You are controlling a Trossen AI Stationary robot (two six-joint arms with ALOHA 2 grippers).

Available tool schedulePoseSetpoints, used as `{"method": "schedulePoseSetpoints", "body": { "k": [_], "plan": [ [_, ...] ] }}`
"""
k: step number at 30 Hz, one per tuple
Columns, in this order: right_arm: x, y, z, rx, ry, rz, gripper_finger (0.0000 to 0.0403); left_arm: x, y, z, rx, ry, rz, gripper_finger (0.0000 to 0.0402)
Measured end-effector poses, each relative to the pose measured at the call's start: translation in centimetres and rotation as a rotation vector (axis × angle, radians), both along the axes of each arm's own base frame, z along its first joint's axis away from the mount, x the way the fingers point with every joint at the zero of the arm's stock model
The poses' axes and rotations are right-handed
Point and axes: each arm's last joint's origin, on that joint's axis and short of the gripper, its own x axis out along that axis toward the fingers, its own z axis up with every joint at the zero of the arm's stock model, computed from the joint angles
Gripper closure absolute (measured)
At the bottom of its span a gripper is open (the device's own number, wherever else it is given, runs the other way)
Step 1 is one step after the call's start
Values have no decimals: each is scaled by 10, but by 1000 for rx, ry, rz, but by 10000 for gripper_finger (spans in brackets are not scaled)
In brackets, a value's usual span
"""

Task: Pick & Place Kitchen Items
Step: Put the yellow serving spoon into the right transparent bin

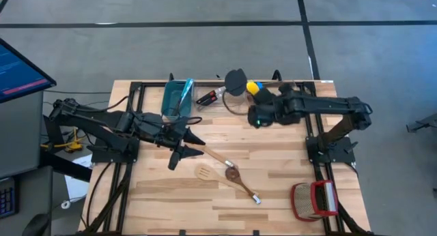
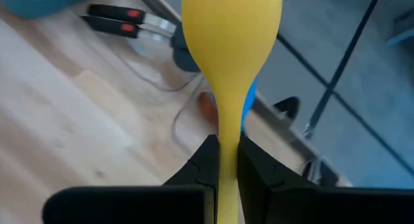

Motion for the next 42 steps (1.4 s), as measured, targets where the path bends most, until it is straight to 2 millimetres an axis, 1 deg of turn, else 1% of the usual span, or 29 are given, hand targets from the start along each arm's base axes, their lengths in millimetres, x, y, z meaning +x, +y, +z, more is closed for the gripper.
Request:
{"method": "schedulePoseSetpoints", "body": {
  "k": [5, 9, 12, 16, 20, 23, 29, 34, 37, 42],
  "plan": [
    [4, -30, 2, -38, 71, 42, 381, 0, 4, 0, 38, -10, 123, 243],
    [8, -53, 4, -63, 87, 59, 381, 1, 8, 0, 63, -16, 214, 243],
    [11, -71, 6, -48, 54, 72, 381, 1, 12, 0, 70, -16, 230, 243],
    [12, -91, 9, -47, 7, 65, 381, 2, 16, 0, 141, -16, 229, 243],
    [13, -107, 1, -53, 6, 60, 381, 3, 23, 0, 238, -14, 230, 243],
    [13, -118, -11, -23, 3, 43, 381, 5, 31, 0, 295, -9, 244, 243],
    [14, -135, -50, -11, 9, -4, 381, 6, 54, 0, 353, 8, 314, 243],
    [17, -140, -87, -15, -14, -22, 381, 6, 72, 0, 361, 21, 381, 243],
    [15, -141, -109, -10, -33, -48, 381, 6, 79, 0, 360, 26, 408, 243],
    [12, -141, -130, -42, -16, -66, 381, 5, 86, 0, 359, 31, 438, 243]
  ]
}}
